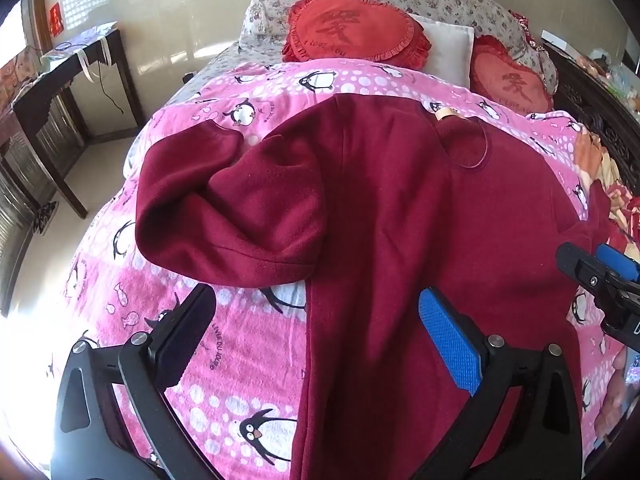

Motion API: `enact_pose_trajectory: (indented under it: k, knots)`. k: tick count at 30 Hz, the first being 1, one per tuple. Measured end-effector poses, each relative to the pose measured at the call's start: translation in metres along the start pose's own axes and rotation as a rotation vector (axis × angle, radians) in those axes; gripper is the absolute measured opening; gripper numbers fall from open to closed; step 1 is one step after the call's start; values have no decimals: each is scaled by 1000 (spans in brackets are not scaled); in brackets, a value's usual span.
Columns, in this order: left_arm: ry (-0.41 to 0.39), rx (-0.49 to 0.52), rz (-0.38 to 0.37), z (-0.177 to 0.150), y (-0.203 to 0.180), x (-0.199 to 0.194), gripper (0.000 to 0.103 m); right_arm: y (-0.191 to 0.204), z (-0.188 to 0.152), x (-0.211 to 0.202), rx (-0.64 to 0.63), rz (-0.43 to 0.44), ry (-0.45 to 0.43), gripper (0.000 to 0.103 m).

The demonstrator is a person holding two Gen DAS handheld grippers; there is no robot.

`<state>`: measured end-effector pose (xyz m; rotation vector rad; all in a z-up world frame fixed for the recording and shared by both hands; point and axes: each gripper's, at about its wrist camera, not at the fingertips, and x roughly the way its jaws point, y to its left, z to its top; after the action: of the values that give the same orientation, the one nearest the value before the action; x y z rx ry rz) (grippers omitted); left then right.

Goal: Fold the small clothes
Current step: 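Position both grippers over the dark red sweatshirt body near its hem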

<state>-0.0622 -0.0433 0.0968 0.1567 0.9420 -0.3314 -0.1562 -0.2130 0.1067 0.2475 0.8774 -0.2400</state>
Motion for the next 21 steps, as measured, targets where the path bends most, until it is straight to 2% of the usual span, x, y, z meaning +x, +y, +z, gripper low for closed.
enact_pose_trajectory:
  k: [13, 21]
  knots:
    - [17, -10, 3, 1, -3, 8, 102, -2, -3, 10, -3, -6, 40, 103]
    - [28, -3, 11, 0, -5, 15, 102, -4, -4, 14, -4, 5, 32, 103]
